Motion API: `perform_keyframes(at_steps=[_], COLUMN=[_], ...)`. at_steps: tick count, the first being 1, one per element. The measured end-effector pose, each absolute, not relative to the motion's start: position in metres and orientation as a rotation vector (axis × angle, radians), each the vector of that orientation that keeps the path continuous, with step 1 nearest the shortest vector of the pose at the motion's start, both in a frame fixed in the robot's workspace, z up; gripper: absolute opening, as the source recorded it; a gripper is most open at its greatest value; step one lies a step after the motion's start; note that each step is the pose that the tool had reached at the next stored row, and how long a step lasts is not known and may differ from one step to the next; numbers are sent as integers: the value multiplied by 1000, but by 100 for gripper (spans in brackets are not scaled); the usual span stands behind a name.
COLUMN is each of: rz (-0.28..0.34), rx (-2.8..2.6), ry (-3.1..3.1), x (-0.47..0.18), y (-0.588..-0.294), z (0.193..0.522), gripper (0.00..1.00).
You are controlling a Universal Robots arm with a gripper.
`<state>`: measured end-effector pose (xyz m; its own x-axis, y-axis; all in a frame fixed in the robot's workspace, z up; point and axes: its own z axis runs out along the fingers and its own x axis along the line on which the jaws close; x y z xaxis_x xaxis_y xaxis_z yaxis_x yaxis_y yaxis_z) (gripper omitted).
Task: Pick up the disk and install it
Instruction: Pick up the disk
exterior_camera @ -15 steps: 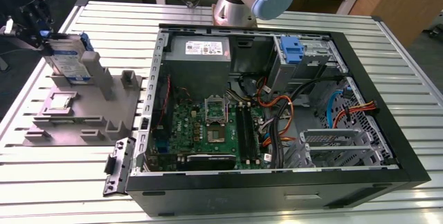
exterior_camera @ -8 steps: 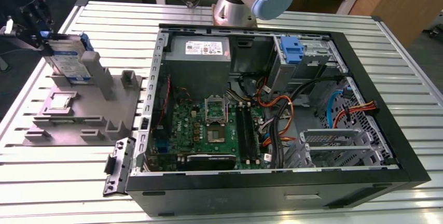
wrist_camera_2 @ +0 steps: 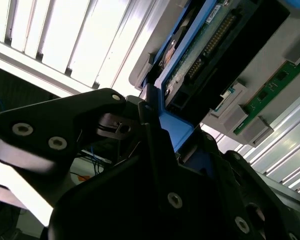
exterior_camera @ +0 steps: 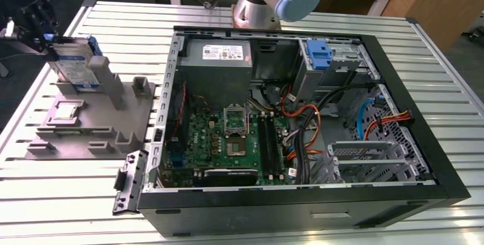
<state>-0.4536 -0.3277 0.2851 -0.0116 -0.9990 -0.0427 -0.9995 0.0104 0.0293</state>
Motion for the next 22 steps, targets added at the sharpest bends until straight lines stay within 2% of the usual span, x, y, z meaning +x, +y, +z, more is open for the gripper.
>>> perform_keyframes(at_steps=[22], rz=[79], rx=[-2202], ry=[2226], x=[-454], y=[-328], z=[320], gripper=[37])
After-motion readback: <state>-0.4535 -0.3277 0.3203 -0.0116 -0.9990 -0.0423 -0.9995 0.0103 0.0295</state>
